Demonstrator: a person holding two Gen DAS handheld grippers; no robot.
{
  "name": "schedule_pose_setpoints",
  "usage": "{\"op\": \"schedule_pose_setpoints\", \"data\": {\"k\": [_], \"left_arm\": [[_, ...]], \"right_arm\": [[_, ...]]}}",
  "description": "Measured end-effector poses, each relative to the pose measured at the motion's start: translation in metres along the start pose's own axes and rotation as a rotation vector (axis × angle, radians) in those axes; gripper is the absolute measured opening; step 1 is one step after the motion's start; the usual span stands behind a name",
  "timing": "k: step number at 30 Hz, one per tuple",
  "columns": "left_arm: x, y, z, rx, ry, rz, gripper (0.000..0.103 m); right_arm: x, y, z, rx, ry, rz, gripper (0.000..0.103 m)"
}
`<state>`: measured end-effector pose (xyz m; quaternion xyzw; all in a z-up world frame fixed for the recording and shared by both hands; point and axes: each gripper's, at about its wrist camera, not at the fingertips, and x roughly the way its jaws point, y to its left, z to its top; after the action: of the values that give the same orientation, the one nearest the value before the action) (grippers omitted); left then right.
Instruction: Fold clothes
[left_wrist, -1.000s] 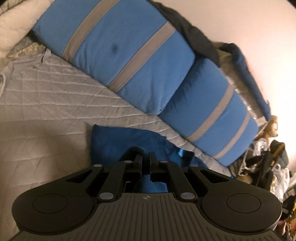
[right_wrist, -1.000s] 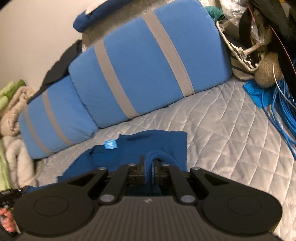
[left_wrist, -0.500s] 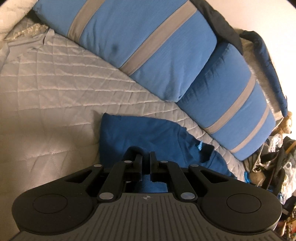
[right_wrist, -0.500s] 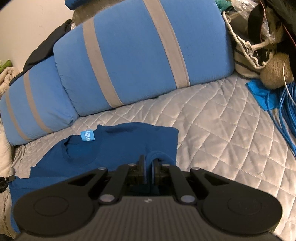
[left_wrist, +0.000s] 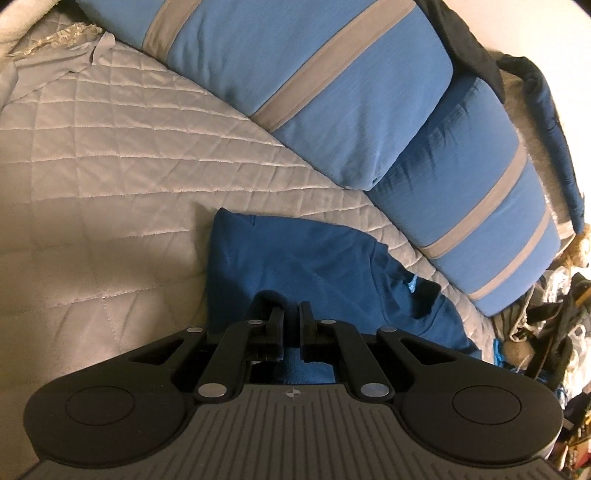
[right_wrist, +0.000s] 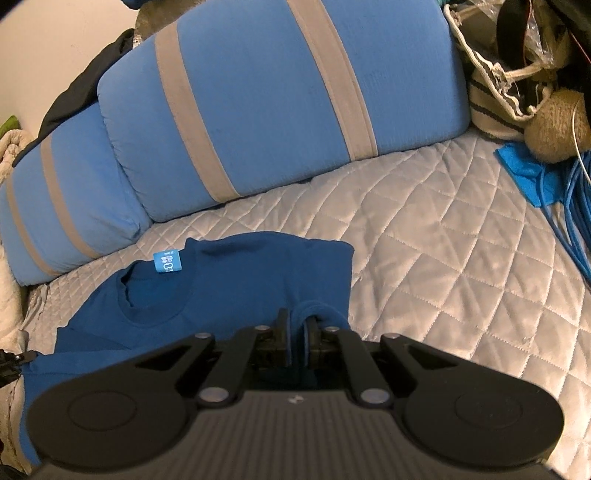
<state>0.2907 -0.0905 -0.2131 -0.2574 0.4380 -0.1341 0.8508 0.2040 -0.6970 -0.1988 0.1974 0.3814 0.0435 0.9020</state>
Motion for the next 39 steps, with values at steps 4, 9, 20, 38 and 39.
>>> {"op": "schedule_pose_setpoints", "data": {"k": [4,9,20,38,39], "left_arm": [[0.006,0.002,0.001,-0.001,0.011,0.005,0.008],[0.014,0.002,0.003,-0.003,0.033,0.018,0.010],[-0.003,-0.010,0.015,0.042,0.049,0.080,0.067],[-0.035,0.000,-0.011,0.060,0.116,-0.088,0.065],[-0.033,0.000,-0.012,0.058,0.125,-0.091,0.065]], "right_arm": [[0.004,-0.002,0.000,0.008,0.021,-0.002,0.011],[0.010,-0.004,-0.001,0.014,0.050,-0.006,0.025],[0.008,-0.001,0.005,-0.036,0.094,-0.043,0.093],[-0.038,-0.007,-0.019,-0.089,0.144,0.126,0.081],[-0.038,-0.007,-0.020,-0.085,0.147,0.133,0.080]]}}
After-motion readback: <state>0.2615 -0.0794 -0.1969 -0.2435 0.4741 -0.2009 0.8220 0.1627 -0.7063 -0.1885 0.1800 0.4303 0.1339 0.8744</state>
